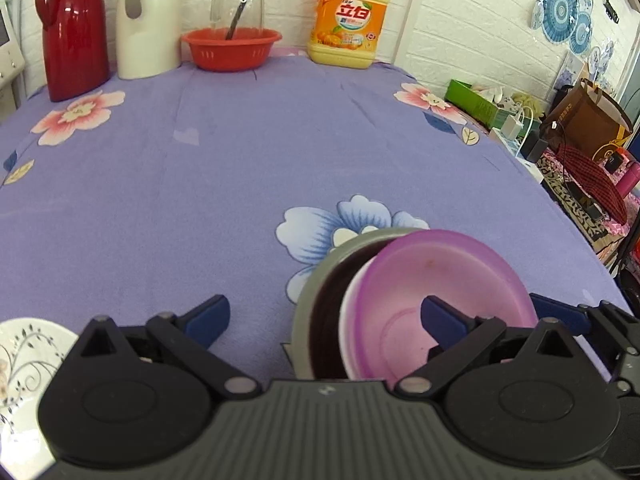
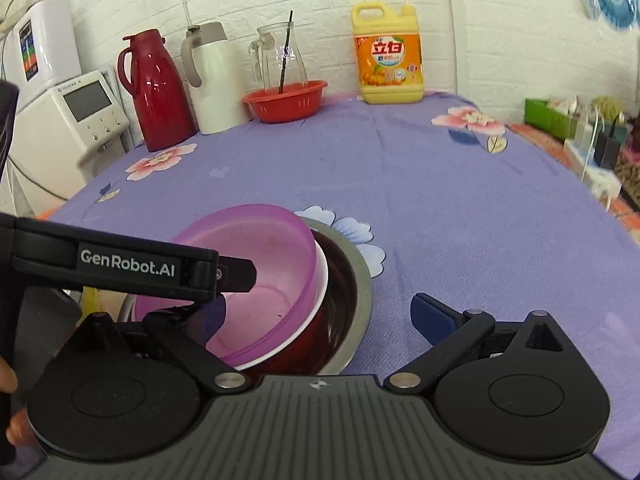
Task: Organize plates and bowls
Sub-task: 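Lower the pink bowl into the red-and-white bowl and adjust it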
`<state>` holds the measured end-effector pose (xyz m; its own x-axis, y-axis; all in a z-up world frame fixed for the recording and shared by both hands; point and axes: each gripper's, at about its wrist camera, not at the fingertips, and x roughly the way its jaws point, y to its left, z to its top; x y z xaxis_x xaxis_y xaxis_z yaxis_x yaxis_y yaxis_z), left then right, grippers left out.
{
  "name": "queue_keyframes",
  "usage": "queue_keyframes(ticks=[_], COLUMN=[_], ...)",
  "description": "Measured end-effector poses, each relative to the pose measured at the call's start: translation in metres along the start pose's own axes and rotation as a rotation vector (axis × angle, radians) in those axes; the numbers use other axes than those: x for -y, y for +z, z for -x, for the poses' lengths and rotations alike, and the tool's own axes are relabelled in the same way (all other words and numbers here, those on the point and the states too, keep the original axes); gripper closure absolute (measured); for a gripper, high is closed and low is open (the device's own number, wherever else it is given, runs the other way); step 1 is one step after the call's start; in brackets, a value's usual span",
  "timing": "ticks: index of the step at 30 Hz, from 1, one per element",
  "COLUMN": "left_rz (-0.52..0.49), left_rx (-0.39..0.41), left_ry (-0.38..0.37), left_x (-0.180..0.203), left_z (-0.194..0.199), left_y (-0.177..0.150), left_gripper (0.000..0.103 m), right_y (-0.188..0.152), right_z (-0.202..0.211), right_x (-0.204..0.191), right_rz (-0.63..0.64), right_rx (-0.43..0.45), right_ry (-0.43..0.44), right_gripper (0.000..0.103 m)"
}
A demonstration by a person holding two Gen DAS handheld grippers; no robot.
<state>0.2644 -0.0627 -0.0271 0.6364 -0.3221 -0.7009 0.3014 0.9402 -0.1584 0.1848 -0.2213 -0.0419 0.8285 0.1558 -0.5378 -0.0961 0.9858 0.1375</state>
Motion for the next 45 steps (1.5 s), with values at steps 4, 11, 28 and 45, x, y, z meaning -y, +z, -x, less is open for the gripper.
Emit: queue_keyframes(ticks=[4, 11, 28, 45], left_rz=[-0.006, 0.001, 0.102, 0.184], left_rx=[0.001, -0.012, -0.054, 0.104], left_ry=[-0.009, -0.051, -0.191, -0.056], left_x=[0.001, 0.001, 0.015, -0.059], left_z=[-0.001, -0.008, -0.003, 0.085], left_y=[0.0, -0.003, 0.001, -0.013], left_gripper=[0.002, 0.003, 0.04, 0.04], right_y=[-0.001, -0.006, 0.0, 0.019], right_z=[-0.004, -0.007, 0.002, 0.017], right_x=[0.004, 0.01, -0.002, -0.085], right_rz=[-0.034, -0.08, -0.081, 0.052], right_rx=[-0.013, -0.025, -0.012, 0.052], right_ry=[0.021, 0.039, 0.041, 0.196], right_gripper=[0.0, 0.0, 0.0, 0.0])
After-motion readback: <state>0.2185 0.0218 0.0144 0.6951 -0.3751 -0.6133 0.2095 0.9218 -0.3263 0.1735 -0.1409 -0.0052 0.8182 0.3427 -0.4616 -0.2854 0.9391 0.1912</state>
